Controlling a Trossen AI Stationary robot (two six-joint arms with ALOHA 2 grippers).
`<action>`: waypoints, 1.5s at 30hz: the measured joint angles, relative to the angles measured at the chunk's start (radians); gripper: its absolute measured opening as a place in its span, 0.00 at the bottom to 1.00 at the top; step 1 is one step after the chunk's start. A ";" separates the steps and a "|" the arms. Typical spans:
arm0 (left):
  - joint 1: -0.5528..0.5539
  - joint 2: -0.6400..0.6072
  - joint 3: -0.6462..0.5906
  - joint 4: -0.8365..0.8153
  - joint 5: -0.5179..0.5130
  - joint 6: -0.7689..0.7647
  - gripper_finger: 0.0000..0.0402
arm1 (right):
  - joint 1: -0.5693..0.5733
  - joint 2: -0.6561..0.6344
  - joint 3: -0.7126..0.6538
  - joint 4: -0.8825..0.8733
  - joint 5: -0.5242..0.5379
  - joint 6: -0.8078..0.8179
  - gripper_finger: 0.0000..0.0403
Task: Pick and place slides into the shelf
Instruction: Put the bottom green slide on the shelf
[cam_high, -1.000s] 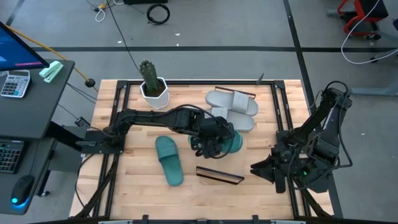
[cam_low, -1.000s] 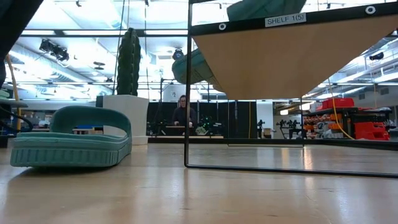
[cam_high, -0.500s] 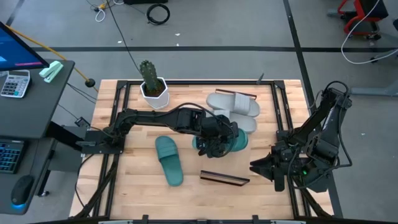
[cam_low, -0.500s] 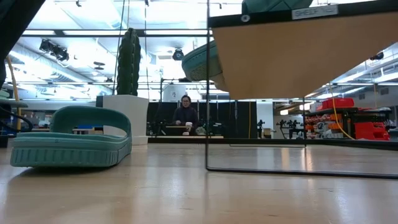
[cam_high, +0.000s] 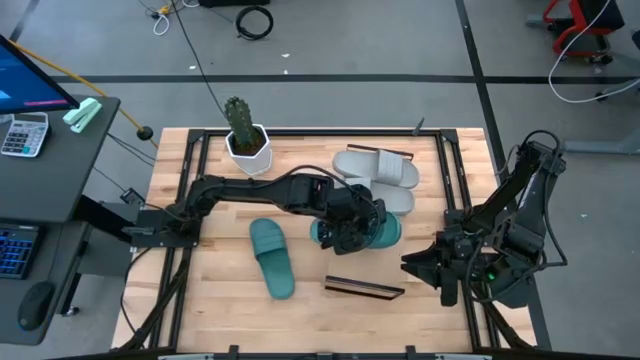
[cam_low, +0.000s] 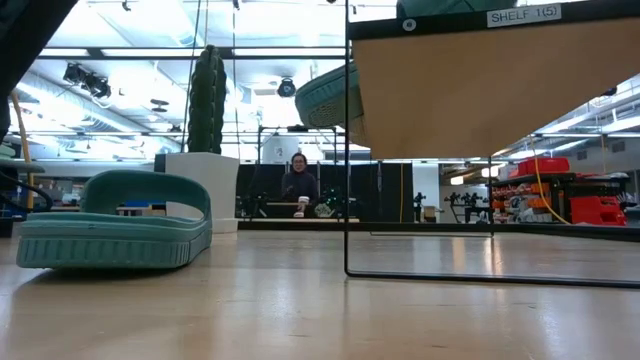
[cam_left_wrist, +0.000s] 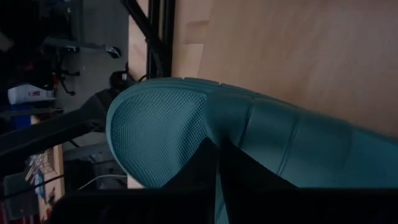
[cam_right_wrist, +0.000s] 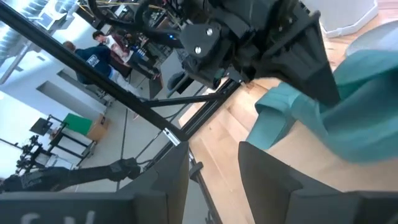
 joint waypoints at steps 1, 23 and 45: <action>0.000 0.011 0.000 0.003 0.008 -0.003 0.04 | -0.004 0.000 0.000 0.000 0.000 0.000 0.36; 0.005 0.101 0.000 0.176 0.013 -0.105 0.03 | -0.040 0.000 0.000 0.035 -0.014 -0.076 0.36; 0.006 0.081 -0.001 0.296 -0.262 -0.320 0.34 | -0.039 0.000 0.000 0.035 -0.015 -0.093 0.36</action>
